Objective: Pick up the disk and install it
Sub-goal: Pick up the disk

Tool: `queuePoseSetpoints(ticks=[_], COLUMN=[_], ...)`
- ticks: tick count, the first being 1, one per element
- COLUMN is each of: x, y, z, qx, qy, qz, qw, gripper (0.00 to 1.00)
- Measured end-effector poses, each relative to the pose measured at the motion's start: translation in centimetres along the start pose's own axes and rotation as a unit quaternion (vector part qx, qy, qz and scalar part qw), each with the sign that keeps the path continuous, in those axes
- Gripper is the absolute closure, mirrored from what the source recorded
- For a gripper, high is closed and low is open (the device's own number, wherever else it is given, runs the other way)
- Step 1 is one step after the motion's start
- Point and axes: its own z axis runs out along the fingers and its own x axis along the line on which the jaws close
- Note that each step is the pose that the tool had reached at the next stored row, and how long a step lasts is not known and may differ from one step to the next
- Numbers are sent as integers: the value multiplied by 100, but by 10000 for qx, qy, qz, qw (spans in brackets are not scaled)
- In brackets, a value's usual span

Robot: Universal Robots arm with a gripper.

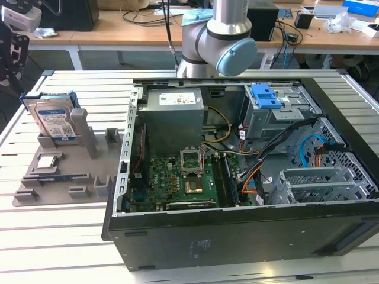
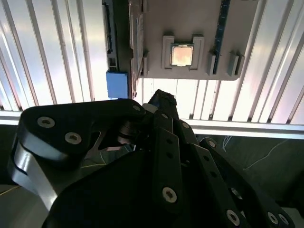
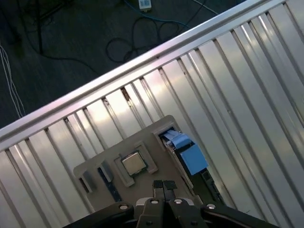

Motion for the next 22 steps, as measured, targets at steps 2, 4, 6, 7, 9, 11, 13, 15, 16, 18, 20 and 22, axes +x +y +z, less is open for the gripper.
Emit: queuePoseSetpoints(ticks=[2, 4, 6, 7, 9, 11, 13, 15, 16, 18, 20, 22], x=[0, 0, 0, 0, 0, 0, 0, 0, 0, 0, 0, 0], y=[0, 0, 0, 0, 0, 0, 0, 0, 0, 0, 0, 0], z=[0, 0, 0, 0, 0, 0, 0, 0, 0, 0, 0, 0], qx=[-5, -7, -11, -14, -19, -23, -28, -32, -33, -36, -39, -42], qy=[5, 8, 12, 15, 21, 26, 32, 36, 37, 40, 44, 47], qz=[-191, -300, -430, -548, -760, -947, -1149, -1288, -1340, -1450, -1576, -1688], qw=[9998, 9995, 9991, 9985, 9971, 9955, 9934, 9917, 9910, 9894, 9875, 9856], gripper=[89, 89, 89, 89, 89, 89, 89, 89, 89, 89, 89, 89])
